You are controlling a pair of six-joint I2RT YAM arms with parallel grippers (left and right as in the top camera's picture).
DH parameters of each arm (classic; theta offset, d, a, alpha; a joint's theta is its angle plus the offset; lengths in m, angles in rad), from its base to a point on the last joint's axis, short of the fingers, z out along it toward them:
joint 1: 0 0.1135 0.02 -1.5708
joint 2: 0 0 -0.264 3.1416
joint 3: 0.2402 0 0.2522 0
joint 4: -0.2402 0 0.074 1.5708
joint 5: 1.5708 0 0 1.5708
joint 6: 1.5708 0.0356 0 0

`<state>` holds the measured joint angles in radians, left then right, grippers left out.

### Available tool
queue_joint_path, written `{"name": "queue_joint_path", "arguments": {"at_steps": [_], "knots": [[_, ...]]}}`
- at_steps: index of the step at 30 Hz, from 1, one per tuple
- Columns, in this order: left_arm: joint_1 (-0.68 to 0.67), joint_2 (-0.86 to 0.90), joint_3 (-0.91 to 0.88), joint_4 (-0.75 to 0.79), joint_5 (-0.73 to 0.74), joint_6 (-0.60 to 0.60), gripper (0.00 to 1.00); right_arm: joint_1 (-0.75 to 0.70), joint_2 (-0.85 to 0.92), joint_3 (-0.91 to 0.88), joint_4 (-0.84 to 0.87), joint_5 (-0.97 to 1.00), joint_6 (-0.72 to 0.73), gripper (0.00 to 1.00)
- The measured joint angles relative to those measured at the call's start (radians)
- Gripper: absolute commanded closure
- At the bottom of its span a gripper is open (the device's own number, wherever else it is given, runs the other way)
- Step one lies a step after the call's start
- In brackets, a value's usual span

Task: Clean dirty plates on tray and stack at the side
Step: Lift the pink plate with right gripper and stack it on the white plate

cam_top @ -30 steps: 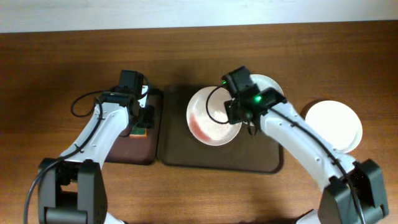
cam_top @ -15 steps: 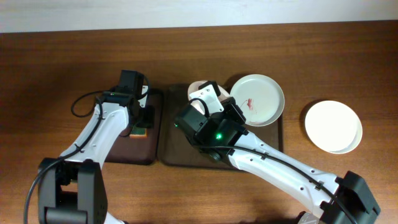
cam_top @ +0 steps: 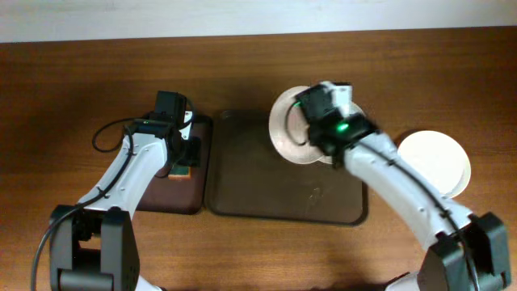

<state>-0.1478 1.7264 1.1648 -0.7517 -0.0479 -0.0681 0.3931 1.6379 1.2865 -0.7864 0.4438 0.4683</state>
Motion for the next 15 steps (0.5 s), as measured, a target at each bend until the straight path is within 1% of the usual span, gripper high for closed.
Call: {"name": "queue_joint_path", "arguments": {"at_steps": [1, 4, 7, 9, 10, 13, 15], "knots": [[0.0, 0.0, 0.0, 0.0, 0.0, 0.0, 0.41, -0.054, 0.0, 0.0, -0.003, -0.053, 0.005, 0.96], [0.0, 0.0, 0.0, 0.0, 0.0, 0.0, 0.41, -0.339, 0.0, 0.0, -0.022, -0.283, 0.025, 0.96], [0.0, 0.0, 0.0, 0.0, 0.0, 0.0, 0.41, -0.592, 0.0, 0.0, -0.056, -0.426, 0.031, 0.96], [0.0, 0.0, 0.0, 0.0, 0.001, 0.0, 0.41, -0.757, -0.001, -0.013, -0.076, -0.48, 0.033, 0.96], [0.0, 0.0, 0.0, 0.0, 0.0, 0.0, 0.41, -0.814, -0.001, -0.027, -0.076, -0.488, 0.034, 0.96], [0.0, 0.0, 0.0, -0.001, 0.0, 0.0, 0.41, -0.982, -0.001, -0.083, -0.076, -0.504, 0.034, 0.96], [0.0, 0.0, 0.0, 0.0, 0.0, 0.0, 0.41, -1.049, -0.001, -0.111, -0.077, -0.507, 0.034, 0.96]]}}
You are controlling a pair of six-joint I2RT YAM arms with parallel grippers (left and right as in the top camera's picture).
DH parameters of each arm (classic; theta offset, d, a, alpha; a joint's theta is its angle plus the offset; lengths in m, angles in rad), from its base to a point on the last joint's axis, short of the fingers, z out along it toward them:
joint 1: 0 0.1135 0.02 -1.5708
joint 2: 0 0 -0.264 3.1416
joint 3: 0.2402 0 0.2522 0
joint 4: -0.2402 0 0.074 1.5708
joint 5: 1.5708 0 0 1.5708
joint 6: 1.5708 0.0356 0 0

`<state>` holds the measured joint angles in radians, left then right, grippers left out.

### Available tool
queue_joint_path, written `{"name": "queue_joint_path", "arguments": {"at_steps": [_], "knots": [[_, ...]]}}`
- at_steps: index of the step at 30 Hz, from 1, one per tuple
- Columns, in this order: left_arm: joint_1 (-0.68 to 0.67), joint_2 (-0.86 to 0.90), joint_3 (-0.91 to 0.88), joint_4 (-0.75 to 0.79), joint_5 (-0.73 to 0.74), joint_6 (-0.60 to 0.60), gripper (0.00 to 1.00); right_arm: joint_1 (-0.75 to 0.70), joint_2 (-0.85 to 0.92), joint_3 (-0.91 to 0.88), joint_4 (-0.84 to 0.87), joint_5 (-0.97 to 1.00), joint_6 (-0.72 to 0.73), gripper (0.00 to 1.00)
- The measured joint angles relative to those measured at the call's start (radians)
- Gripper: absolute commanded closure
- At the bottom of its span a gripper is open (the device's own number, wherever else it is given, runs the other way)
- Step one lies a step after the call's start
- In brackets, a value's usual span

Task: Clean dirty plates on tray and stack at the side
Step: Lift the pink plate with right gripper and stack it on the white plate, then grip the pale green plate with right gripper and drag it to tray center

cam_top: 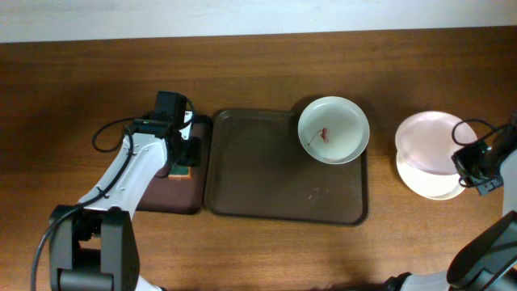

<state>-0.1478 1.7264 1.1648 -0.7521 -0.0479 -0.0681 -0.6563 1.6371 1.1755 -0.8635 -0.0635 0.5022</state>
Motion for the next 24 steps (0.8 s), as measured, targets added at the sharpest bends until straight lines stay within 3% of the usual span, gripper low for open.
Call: {"name": "queue_joint_path", "arguments": {"at_steps": [1, 2, 3, 4, 7, 12, 14, 17, 19, 24], "knots": [[0.0, 0.0, 0.0, 0.0, 0.0, 0.0, 0.41, -0.011, 0.0, -0.006, 0.0, -0.003, 0.0, 0.96], [0.0, 0.0, 0.0, 0.0, 0.0, 0.0, 0.4, -0.019, 0.0, -0.011, 0.003, -0.003, -0.001, 0.85], [0.0, 0.0, 0.0, 0.0, 0.0, 0.0, 0.41, -0.022, 0.0, -0.019, 0.003, -0.004, 0.002, 0.26], [0.0, 0.0, 0.0, 0.0, 0.0, 0.0, 0.41, -0.022, 0.0, -0.023, 0.003, -0.008, -0.002, 0.16], [0.0, 0.0, 0.0, 0.0, 0.0, 0.0, 0.41, -0.022, 0.0, -0.024, 0.003, -0.023, 0.0, 0.01], [0.0, 0.0, 0.0, 0.0, 0.0, 0.0, 0.4, -0.01, 0.0, -0.027, 0.038, -0.168, -0.023, 0.0], [0.0, 0.0, 0.0, 0.0, 0.0, 0.0, 0.41, 0.045, 0.0, -0.028, 0.06, -0.227, -0.066, 0.08], [0.0, 0.0, 0.0, 0.0, 0.0, 0.0, 0.41, 0.185, 0.0, -0.029, 0.088, -0.266, -0.137, 0.3], [0.0, 0.0, 0.0, 0.0, 0.0, 0.0, 0.41, 0.339, 0.0, -0.03, 0.126, -0.241, -0.183, 0.38], [0.0, 0.0, 0.0, 0.001, 0.0, 0.0, 0.41, 0.526, 0.006, -0.036, 0.355, -0.12, -0.233, 0.38]]}}
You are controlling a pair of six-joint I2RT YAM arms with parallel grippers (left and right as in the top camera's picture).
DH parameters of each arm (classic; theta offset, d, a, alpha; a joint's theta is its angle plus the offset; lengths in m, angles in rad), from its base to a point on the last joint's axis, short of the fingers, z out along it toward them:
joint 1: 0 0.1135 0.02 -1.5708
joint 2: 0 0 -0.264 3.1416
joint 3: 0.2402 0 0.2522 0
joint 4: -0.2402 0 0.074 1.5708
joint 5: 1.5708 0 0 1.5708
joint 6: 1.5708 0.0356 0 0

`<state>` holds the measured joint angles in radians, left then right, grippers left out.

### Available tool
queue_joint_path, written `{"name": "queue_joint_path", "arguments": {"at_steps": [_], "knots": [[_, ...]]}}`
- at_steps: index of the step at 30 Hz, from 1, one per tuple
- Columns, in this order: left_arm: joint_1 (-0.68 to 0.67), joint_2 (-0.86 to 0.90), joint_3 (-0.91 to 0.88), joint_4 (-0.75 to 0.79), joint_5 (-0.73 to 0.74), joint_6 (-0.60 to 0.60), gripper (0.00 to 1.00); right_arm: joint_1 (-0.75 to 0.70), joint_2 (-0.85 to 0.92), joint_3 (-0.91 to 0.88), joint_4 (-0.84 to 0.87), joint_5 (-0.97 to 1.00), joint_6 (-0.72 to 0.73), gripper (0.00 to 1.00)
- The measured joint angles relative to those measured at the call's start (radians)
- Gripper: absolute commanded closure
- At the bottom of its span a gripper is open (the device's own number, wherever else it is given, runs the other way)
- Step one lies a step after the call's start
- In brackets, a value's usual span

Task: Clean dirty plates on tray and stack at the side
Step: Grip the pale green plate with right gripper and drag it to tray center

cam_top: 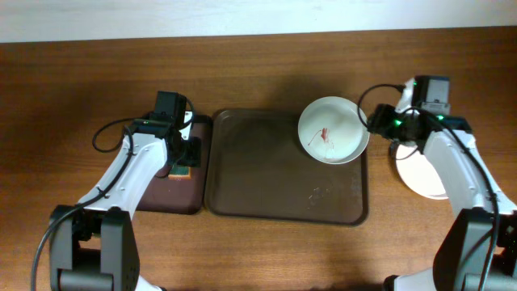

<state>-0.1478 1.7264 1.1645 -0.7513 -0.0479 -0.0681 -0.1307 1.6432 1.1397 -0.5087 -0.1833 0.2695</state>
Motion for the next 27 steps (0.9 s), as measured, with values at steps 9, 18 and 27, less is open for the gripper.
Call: {"name": "queue_joint_path", "arguments": {"at_steps": [9, 18, 27], "knots": [[0.0, 0.0, 0.0, -0.002, 0.0, 0.0, 0.41, 0.028, 0.175, 0.338, -0.209, -0.018, -0.285, 0.33], [0.0, 0.0, 0.0, -0.003, 0.0, 0.0, 0.42, 0.028, 0.404, 0.351, -0.149, -0.025, -0.362, 0.59], [0.0, 0.0, 0.0, -0.005, 0.0, 0.0, 0.42, 0.028, 0.433, 0.351, -0.19, -0.048, -0.369, 0.96]]}}
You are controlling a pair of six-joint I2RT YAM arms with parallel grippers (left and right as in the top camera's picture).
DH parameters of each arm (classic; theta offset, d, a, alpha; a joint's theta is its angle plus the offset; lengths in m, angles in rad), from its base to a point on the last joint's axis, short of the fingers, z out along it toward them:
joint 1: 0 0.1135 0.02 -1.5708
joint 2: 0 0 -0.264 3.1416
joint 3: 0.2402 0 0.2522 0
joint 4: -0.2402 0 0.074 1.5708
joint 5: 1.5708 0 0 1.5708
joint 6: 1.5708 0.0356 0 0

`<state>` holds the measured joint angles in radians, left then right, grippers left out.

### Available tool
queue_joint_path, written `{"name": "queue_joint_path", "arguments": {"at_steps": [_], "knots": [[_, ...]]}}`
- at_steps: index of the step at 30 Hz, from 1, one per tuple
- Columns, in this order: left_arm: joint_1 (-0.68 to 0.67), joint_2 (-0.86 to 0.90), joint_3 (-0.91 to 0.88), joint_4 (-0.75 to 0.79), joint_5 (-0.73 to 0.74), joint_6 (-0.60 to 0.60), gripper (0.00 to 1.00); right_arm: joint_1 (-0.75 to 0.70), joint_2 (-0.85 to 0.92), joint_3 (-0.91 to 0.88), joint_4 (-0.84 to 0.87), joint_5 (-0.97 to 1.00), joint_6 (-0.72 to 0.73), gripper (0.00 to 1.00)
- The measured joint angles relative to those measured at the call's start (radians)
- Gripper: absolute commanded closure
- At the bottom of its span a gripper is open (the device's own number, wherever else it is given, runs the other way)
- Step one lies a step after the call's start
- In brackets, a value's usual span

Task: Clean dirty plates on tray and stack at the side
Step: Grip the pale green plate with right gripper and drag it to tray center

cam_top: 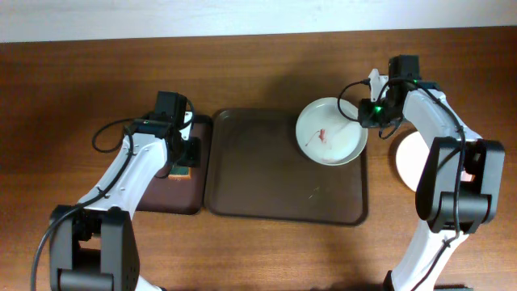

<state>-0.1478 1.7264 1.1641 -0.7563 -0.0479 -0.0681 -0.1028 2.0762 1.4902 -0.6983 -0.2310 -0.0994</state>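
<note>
A white dirty plate (327, 141) with a red smear lies on the back right corner of the dark brown tray (266, 186). My right gripper (361, 113) is at the plate's far right rim and looks shut on it. A stack of clean white plates (406, 158) lies on the table right of the tray, largely hidden under my right arm. My left gripper (184, 153) hangs over a green and orange sponge (179, 170) on a small brown tray (166, 194). Its jaws are hidden from this view.
The small tray stands right beside the big tray's left edge. Crumbs or scratches mark the big tray near its front right. A pale wall borders the back of the wooden table.
My right gripper moved left from between the plate and the stack onto the dirty plate's far right rim. The plate has shifted slightly left. The left arm has not moved.
First my right gripper held a white plate tilted over the tray's back. Then it was far right by the stack, a pinkish plate on top, with a smeared plate on the tray. It then came back beside that plate and now grips its rim. The left arm stayed put.
</note>
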Motion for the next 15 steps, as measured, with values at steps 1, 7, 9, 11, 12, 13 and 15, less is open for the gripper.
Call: {"name": "queue_joint_path", "arguments": {"at_steps": [1, 7, 9, 11, 12, 13, 15], "knots": [[0.0, 0.0, 0.0, 0.0, 0.0, 0.0, 0.41, 0.0, 0.0, 0.0, -0.008, -0.008, -0.002, 0.96], [0.0, 0.0, 0.0, 0.0, 0.0, 0.0, 0.41, 0.001, -0.001, 0.0, -0.065, -0.038, -0.002, 0.96], [0.0, 0.0, 0.0, 0.0, 0.0, 0.0, 0.41, 0.012, -0.018, 0.0, -0.114, -0.04, -0.001, 0.96], [0.0, 0.0, 0.0, 0.0, 0.0, 0.0, 0.41, 0.041, -0.046, 0.0, -0.157, -0.04, 0.012, 0.96], [0.0, 0.0, 0.0, 0.0, 0.0, 0.0, 0.41, 0.087, -0.074, 0.001, -0.195, -0.045, 0.033, 0.96], [0.0, 0.0, 0.0, 0.0, 0.0, 0.0, 0.41, 0.118, -0.087, 0.002, -0.215, -0.052, 0.047, 0.96], [0.0, 0.0, 0.0, 0.001, 0.0, 0.0, 0.42, 0.191, -0.09, 0.004, -0.249, -0.06, 0.096, 0.96]]}}
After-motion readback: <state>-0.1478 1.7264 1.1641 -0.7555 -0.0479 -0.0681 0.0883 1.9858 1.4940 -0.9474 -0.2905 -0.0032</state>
